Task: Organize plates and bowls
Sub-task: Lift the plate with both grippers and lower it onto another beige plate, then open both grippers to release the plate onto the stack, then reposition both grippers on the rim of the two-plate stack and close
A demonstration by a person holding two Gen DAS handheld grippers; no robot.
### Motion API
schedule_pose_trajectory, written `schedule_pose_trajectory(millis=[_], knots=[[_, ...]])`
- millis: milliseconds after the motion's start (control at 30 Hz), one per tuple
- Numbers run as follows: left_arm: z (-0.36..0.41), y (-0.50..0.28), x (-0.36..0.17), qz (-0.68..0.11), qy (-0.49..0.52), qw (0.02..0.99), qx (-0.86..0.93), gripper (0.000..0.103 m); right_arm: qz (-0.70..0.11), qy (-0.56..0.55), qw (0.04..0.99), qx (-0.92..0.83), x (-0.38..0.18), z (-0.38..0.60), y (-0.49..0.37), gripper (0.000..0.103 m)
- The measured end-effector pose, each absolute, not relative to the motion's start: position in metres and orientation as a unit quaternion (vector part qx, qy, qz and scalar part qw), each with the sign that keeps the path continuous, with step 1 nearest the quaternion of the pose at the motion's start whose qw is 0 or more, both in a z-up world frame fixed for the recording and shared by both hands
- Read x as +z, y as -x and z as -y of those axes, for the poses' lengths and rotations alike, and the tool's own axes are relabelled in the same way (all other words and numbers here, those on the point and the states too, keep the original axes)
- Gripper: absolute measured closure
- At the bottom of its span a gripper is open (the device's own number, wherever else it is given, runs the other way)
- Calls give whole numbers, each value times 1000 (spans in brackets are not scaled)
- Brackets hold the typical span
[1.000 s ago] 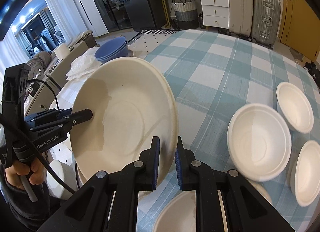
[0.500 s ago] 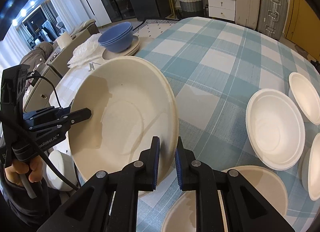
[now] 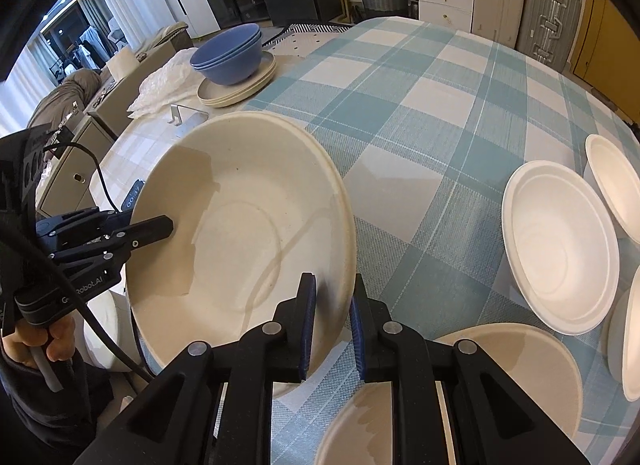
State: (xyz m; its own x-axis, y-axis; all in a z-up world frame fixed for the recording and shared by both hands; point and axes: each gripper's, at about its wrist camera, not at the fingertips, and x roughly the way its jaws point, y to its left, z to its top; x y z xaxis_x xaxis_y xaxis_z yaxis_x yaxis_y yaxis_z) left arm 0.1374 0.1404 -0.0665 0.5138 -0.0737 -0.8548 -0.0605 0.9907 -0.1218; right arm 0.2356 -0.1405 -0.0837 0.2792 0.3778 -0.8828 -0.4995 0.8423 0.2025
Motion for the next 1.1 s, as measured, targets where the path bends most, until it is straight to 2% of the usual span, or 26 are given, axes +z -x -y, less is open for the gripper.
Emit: schedule_pose_trajectory(millis=[233,300,400,467,567,933,1033,1100], knots=[[-139,-136,-65,-495,55,867,3,84,-536,59,796,274,-87,141,-237,87],[-138,-137,-66,-495,57,867,2,78,-537,59,795,276,-87,141,-237,83],[-139,-136,-64,-494,55,868,5,65,-533,60,798,276,-86,143,-236,68],[-141,-134,-63,-492,54,869,9,58,-526,63,803,272,-84,144,-235,53],[-145,-133,-62,-488,52,871,22,45,-521,56,808,271,-81,148,-235,52],[-170,-124,-55,-476,82,875,28,40,-502,50,821,267,-63,160,-229,52],[-172,-120,-51,-470,87,878,25,37,-498,46,821,276,-57,163,-223,52],[-171,-117,-49,-466,89,880,22,29,-494,48,822,280,-53,164,-218,48]])
